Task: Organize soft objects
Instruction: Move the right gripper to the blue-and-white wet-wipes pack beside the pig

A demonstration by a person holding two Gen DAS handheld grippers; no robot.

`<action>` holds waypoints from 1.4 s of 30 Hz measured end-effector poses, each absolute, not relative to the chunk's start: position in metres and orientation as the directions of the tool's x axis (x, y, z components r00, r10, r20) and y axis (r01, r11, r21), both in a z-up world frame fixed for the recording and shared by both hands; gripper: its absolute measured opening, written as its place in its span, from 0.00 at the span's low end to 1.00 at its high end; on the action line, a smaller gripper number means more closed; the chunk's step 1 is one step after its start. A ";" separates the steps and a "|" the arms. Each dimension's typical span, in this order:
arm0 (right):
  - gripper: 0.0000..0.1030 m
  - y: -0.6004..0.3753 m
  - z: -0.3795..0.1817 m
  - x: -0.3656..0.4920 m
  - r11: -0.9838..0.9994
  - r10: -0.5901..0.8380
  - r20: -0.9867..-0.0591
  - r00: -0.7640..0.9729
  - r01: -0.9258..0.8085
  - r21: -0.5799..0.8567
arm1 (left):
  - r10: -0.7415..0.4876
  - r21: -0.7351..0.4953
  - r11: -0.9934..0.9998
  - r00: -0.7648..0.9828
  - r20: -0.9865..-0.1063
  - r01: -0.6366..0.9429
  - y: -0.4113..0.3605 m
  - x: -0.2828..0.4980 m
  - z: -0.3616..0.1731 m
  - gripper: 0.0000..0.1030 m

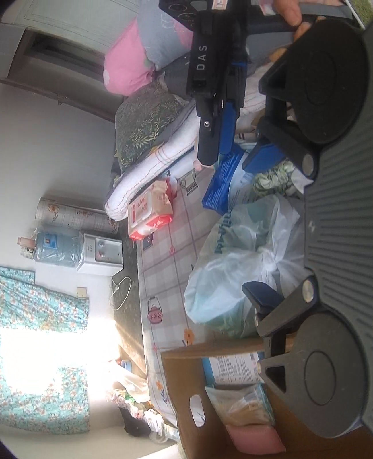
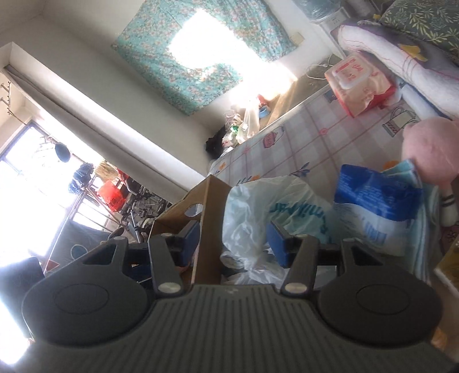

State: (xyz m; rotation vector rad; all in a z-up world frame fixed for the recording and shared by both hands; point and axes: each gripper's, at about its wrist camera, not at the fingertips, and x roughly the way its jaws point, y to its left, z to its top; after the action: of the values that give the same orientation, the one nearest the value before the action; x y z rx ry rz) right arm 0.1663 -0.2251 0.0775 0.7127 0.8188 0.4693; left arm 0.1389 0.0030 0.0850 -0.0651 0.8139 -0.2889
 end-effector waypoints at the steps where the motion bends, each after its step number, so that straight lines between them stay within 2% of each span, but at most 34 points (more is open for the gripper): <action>1: 0.51 -0.238 0.073 0.166 0.681 0.613 -0.500 0.612 -0.088 0.727 | -0.285 -0.169 0.957 0.645 -0.709 0.237 -0.008 0.144 0.080 0.81; 4: 0.51 -0.268 0.056 0.170 0.703 0.572 -0.531 0.625 -0.039 0.710 | -0.276 -0.149 0.958 0.643 -0.714 0.245 -0.041 0.160 0.064 0.77; 7: 0.51 -0.286 0.040 0.183 0.724 0.548 -0.563 0.618 -0.013 0.690 | -0.272 -0.140 0.957 0.624 -0.732 0.254 -0.068 0.180 0.046 0.68; 9: 0.50 -0.293 0.030 0.198 0.736 0.536 -0.585 0.609 0.003 0.677 | -0.261 -0.132 0.959 0.600 -0.756 0.251 -0.081 0.194 0.032 0.56; 15: 0.39 -0.299 0.005 0.244 0.753 0.527 -0.638 0.561 0.041 0.657 | -0.228 -0.104 0.961 0.527 -0.819 0.255 -0.106 0.230 -0.007 0.33; 24: 0.38 -0.291 -0.031 0.289 0.801 0.512 -0.730 0.452 0.055 0.596 | -0.172 -0.067 0.968 0.448 -0.878 0.240 -0.110 0.255 -0.049 0.29; 30: 0.50 -0.274 -0.038 0.312 0.840 0.502 -0.783 0.367 0.008 0.542 | -0.189 -0.078 0.964 0.450 -0.873 0.254 -0.108 0.258 -0.052 0.31; 32: 0.63 -0.268 -0.042 0.318 0.842 0.513 -0.791 0.334 -0.018 0.539 | -0.192 -0.080 0.963 0.452 -0.871 0.256 -0.108 0.258 -0.053 0.32; 35: 0.66 -0.254 -0.043 0.322 0.865 0.490 -0.818 0.303 -0.051 0.499 | -0.202 -0.094 0.963 0.448 -0.871 0.252 -0.105 0.258 -0.053 0.32; 37: 0.65 -0.252 -0.040 0.319 0.861 0.495 -0.817 0.296 -0.045 0.506 | -0.215 -0.111 0.962 0.444 -0.870 0.249 -0.102 0.258 -0.053 0.29; 39: 0.60 -0.255 -0.037 0.316 0.848 0.512 -0.806 0.297 -0.027 0.529 | -0.229 -0.131 0.961 0.433 -0.872 0.245 -0.099 0.257 -0.052 0.26; 42: 0.51 -0.271 -0.034 0.310 0.795 0.571 -0.763 0.304 0.027 0.606 | -0.263 -0.179 0.956 0.413 -0.872 0.231 -0.091 0.257 -0.050 0.26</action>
State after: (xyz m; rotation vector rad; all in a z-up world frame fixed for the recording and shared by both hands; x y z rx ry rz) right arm 0.3097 -0.2714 -0.0339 0.5785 1.2234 0.3882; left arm 0.2569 -0.0913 -0.0499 -0.0322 1.1025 -0.3108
